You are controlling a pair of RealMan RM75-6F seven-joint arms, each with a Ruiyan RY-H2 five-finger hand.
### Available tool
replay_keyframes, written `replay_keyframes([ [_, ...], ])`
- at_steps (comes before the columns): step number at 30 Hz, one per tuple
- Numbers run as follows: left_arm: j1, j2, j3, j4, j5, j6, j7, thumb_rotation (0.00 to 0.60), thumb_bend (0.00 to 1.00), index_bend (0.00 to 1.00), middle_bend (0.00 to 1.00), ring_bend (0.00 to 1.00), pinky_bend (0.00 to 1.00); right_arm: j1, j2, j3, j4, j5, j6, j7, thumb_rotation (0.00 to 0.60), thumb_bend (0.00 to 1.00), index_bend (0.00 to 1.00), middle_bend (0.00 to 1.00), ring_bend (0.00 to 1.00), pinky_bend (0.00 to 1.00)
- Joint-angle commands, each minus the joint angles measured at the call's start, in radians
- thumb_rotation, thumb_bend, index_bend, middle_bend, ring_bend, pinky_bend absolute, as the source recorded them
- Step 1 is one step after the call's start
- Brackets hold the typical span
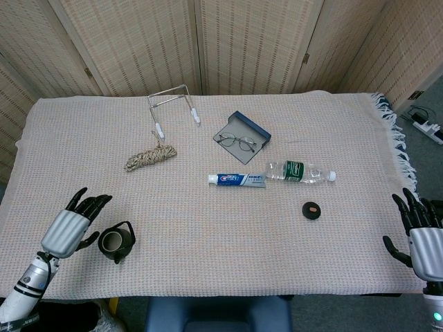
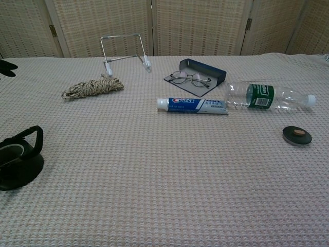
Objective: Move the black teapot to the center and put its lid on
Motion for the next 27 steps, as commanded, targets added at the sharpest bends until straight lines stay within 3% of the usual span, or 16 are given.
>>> replay_keyframes([
  [1,-0.023,-0.011,0.009,0.006,0.009,-0.027,0.013,0.600,0.24,0.06,0.11,0.17,0.05,-0.001,-0.001,0.000,0.004,0.000,-0.001,0.006,0.600,0.32,0.00,0.00,0.14,0.08],
  [12,-0.090,-0.061,0.024,0.016,0.025,-0.101,0.078,0.600,0.24,0.11,0.11,0.17,0.04,-0.004,-0.007,-0.001,0.016,-0.001,0.001,0.019,0.600,0.32,0.00,0.00,0.14,0.08],
  [27,-0.137,-0.109,0.020,0.051,-0.037,-0.164,0.122,0.600,0.24,0.16,0.11,0.17,0.04,-0.012,-0.012,0.000,0.030,0.009,-0.001,0.036,0.600,0.32,0.00,0.00,0.15,0.08],
])
